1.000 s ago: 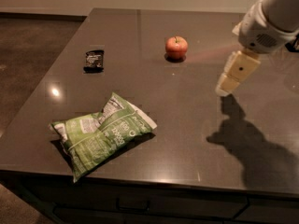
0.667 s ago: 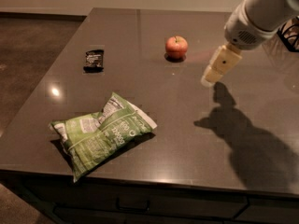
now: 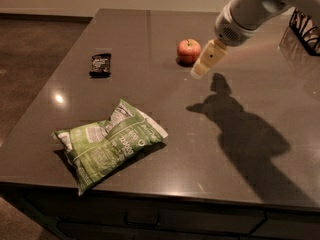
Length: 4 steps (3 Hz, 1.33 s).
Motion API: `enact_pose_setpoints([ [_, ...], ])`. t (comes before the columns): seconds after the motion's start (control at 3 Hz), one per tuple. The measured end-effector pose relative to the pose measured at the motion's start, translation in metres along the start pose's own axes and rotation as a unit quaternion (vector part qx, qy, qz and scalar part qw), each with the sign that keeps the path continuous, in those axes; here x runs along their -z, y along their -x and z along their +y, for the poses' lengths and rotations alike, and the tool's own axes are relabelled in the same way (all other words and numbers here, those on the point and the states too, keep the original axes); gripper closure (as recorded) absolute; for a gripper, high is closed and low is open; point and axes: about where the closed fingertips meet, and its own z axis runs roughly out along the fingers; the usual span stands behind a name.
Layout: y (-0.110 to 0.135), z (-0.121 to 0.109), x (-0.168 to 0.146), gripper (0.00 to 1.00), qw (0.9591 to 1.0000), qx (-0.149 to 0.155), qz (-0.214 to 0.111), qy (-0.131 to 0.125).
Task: Move apple near green jalapeno chip bag
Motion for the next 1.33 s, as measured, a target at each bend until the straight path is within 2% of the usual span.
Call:
enact_pose_setpoints([
  [0.67, 0.022, -0.043, -0.053, 0.00, 0.9973, -0.070, -0.016, -0.013],
  [1.0, 0.026, -0.056, -0.075, 0.00, 0.9954, -0.093, -0.019, -0.010],
  [1.33, 0.029, -0.060, -0.096, 0.00, 0.9948, -0.099, -0.022, 0.002],
])
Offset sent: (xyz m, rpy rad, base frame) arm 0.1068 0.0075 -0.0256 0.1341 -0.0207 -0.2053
